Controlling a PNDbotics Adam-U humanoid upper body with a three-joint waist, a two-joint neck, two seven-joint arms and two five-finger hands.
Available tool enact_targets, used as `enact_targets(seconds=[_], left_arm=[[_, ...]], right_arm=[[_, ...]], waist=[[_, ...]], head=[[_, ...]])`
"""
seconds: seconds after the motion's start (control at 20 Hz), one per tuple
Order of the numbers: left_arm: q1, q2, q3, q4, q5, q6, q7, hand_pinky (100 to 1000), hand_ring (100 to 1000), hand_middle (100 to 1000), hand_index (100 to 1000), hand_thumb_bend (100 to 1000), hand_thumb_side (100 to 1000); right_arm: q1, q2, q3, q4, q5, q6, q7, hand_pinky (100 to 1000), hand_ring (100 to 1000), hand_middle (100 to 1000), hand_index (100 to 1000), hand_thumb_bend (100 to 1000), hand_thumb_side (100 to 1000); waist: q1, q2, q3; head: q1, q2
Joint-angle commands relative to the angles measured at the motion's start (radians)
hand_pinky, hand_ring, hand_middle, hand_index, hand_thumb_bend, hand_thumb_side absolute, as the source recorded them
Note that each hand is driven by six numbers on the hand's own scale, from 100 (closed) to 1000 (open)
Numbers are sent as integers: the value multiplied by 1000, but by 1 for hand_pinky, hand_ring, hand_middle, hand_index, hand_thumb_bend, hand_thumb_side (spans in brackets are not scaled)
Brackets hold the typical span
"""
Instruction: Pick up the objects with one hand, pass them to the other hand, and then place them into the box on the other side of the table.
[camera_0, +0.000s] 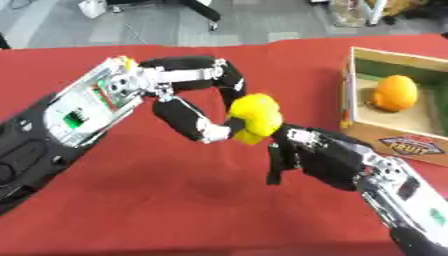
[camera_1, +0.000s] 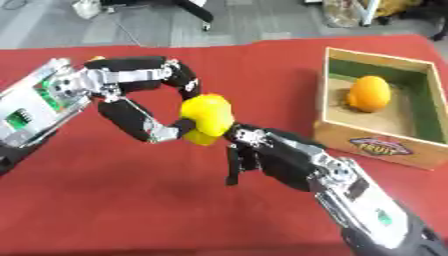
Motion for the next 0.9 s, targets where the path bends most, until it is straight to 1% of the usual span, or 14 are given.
enact_targets(seconds=[0.05, 0.55, 0.7, 0.9], left_arm=[[-12, 11, 13, 0, 8, 2, -7, 712, 576, 531, 594, 100, 246], [-12, 13, 12, 1, -2, 4, -6, 712, 579, 534, 597, 100, 246], [-12, 13, 12, 1, -20, 2, -6, 711, 580, 536, 599, 100, 245], [-12, 11, 13, -2, -37, -4, -8, 711, 580, 539, 603, 100, 245]], right_arm=[[-12, -14, -11, -29, -18, -20, 37, 564, 427, 355, 1000, 100, 808], [-11, -17, -14, -35, -36, -52, 113, 565, 422, 347, 968, 100, 785], [-11, -18, -14, -31, -36, -50, 118, 564, 421, 346, 954, 100, 787], [-15, -17, -14, -21, -22, -35, 97, 555, 412, 336, 893, 100, 807]], waist=[[-1, -15, -1], [-1, -15, -1], [-1, -15, 0], [-1, -16, 2]], head=[[-1, -3], [2, -3], [1, -3], [0, -3]])
